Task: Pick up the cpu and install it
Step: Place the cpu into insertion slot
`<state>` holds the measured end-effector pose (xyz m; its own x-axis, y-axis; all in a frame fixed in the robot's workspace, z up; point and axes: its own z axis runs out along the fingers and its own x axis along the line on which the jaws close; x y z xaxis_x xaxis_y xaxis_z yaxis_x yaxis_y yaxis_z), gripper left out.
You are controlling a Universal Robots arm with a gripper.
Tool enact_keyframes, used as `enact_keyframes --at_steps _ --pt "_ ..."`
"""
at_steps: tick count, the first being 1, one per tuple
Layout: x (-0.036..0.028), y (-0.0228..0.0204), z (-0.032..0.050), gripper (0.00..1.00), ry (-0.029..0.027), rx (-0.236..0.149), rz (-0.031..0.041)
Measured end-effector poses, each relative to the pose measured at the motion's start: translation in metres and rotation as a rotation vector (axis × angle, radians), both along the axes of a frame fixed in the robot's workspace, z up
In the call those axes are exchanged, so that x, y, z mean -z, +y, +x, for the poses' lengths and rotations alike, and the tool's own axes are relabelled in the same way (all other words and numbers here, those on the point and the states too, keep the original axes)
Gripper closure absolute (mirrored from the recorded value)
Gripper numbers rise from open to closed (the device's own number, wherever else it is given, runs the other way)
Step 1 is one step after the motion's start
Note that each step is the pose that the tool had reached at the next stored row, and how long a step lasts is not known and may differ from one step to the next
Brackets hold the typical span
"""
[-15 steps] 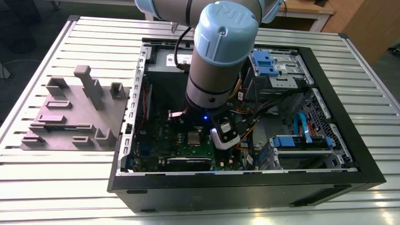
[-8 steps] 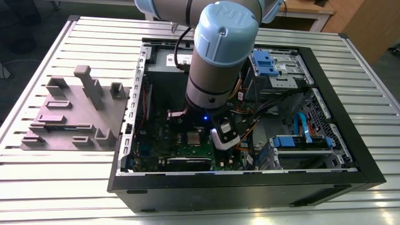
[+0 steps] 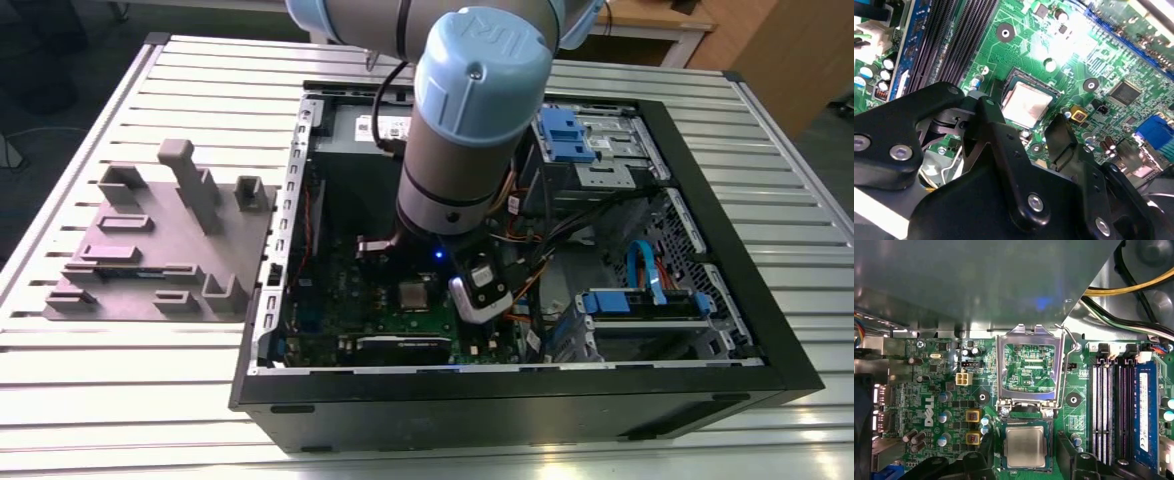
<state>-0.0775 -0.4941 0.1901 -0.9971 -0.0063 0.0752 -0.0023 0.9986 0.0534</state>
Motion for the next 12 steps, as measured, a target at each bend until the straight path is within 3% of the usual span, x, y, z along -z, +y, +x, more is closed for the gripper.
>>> enact_keyframes --at_steps 3,4,12 --pt "0.0 -0.0007 0.0001 0.47 -0.0002 0.0 -0.0001" --pt "0.0 -0.0008 0.0001 0.54 0.0 0.0 0.0" --pt "-0.0004 -0.0019 0.0001 0.54 -0.0002 0.0 0.0002"
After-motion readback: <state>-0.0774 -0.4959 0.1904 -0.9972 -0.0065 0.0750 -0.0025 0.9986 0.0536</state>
